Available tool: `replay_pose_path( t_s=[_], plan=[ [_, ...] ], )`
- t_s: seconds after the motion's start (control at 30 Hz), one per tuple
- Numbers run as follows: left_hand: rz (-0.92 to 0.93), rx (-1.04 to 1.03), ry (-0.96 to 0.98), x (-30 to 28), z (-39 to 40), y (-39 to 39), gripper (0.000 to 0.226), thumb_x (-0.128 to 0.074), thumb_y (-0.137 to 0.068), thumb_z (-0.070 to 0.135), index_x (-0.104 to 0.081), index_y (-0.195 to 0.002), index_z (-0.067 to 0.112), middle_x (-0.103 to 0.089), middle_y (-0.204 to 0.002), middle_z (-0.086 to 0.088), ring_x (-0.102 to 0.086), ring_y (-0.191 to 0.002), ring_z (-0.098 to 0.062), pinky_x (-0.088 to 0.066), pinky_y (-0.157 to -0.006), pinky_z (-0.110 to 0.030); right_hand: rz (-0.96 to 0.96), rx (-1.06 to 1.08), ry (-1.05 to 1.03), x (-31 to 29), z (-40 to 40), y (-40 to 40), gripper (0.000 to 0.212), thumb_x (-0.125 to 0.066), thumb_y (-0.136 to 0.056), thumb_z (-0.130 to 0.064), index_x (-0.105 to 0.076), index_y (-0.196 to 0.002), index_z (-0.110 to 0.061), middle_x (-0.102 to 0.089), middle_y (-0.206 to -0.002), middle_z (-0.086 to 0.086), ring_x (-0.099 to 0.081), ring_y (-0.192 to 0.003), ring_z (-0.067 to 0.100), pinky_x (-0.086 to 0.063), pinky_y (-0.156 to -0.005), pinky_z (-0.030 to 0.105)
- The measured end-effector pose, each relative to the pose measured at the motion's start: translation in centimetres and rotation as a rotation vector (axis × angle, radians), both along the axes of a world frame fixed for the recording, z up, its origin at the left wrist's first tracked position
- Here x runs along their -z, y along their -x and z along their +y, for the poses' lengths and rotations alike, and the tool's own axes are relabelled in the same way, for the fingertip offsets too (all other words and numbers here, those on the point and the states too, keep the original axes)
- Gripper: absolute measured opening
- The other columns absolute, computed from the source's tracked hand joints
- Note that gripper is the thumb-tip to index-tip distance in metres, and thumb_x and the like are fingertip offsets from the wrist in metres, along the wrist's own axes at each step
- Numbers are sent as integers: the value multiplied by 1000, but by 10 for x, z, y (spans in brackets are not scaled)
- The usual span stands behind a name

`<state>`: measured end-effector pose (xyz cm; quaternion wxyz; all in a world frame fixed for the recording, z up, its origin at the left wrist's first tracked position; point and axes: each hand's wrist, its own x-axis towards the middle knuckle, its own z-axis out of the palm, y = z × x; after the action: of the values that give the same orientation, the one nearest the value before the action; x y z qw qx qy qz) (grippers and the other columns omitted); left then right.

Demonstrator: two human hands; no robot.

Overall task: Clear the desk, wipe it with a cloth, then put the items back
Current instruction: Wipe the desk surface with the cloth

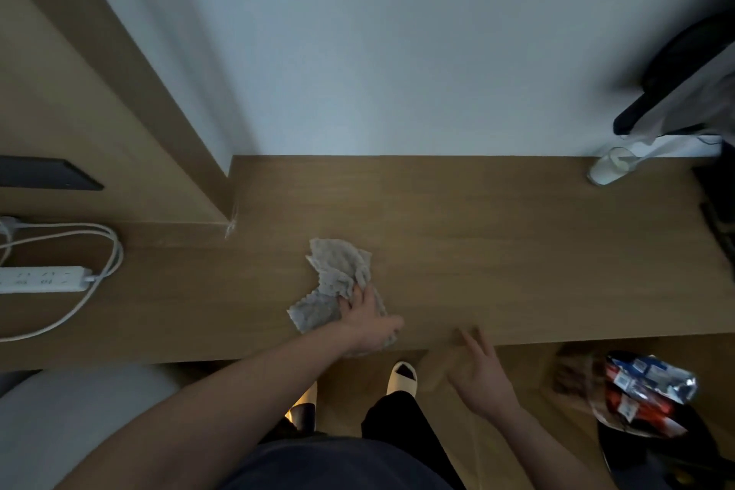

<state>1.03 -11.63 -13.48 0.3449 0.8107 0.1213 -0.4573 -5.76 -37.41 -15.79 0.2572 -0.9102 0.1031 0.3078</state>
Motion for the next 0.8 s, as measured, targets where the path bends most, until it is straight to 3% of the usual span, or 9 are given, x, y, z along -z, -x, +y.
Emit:
replay_pose_path(
  t_s=[0.2,0.33,0.43,0.5,0.6,0.67,0.73,0.8],
  plan=[
    [14,165,1,-6,-91,-39,108,-52,-82,66,5,-164,27,23,-169,1,28,-151,-41,-4,-123,-61,51,37,8,-15,-68,-18,88,-74,-89,-33,-27,-161,-20,-13,-171,7,-22,-156,18,-26,-120,25],
    [-152,56,201,1,-91,-44,81,-61,-86,51,-30,-159,38,-5,-171,11,0,-159,-20,-17,-128,-48,24,-27,16,-28,-91,-44,90,-73,-89,-37,-22,-163,-25,-10,-172,-1,-24,-155,18,-27,-121,26],
    [-238,-1,281,-8,-74,-30,72,-61,-83,49,-42,-152,45,-7,-170,19,0,-157,-12,-15,-128,-49,6,-115,-3,-32,-77,-69,92,-72,-90,-36,-17,-164,-33,-3,-172,-8,-31,-152,18,-38,-119,32],
    [-362,-86,303,-16,-56,-10,70,-65,-82,41,-45,-149,47,-14,-164,26,-6,-153,-4,-16,-127,-40,-12,-204,-24,-32,-54,-84,93,-73,-90,-39,-14,-162,-39,2,-172,-11,-35,-150,20,-42,-117,38],
    [-502,-249,175,-20,-12,31,63,-69,-90,29,-41,-141,53,-21,-153,31,-18,-151,-6,-20,-124,-31,-58,-335,-88,-26,-9,-99,91,-69,-90,-43,-14,-162,-39,6,-172,-10,-21,-155,20,-34,-122,41],
    [-452,-281,27,-23,26,56,59,-60,-99,27,-36,-150,43,-19,-160,20,-20,-153,-17,-21,-123,-34,-79,-425,-54,-20,22,-104,90,-64,-93,-43,-10,-164,-33,10,-172,-3,0,-159,25,-19,-128,42],
    [-434,-170,-148,-19,70,82,55,-52,-101,32,-35,-153,33,-17,-163,15,-20,-153,-20,-22,-123,-35,-71,-469,-7,-14,51,-105,94,-63,-93,-43,-4,-165,-31,12,-172,4,7,-159,29,-8,-129,44],
    [-343,-153,-262,-14,110,105,71,-49,-92,42,-27,-159,30,-11,-169,8,-14,-154,-21,-20,-124,-36,-33,-503,34,-9,78,-101,98,-64,-91,-44,-2,-165,-31,15,-171,5,11,-158,32,-4,-128,47]
  ],
)
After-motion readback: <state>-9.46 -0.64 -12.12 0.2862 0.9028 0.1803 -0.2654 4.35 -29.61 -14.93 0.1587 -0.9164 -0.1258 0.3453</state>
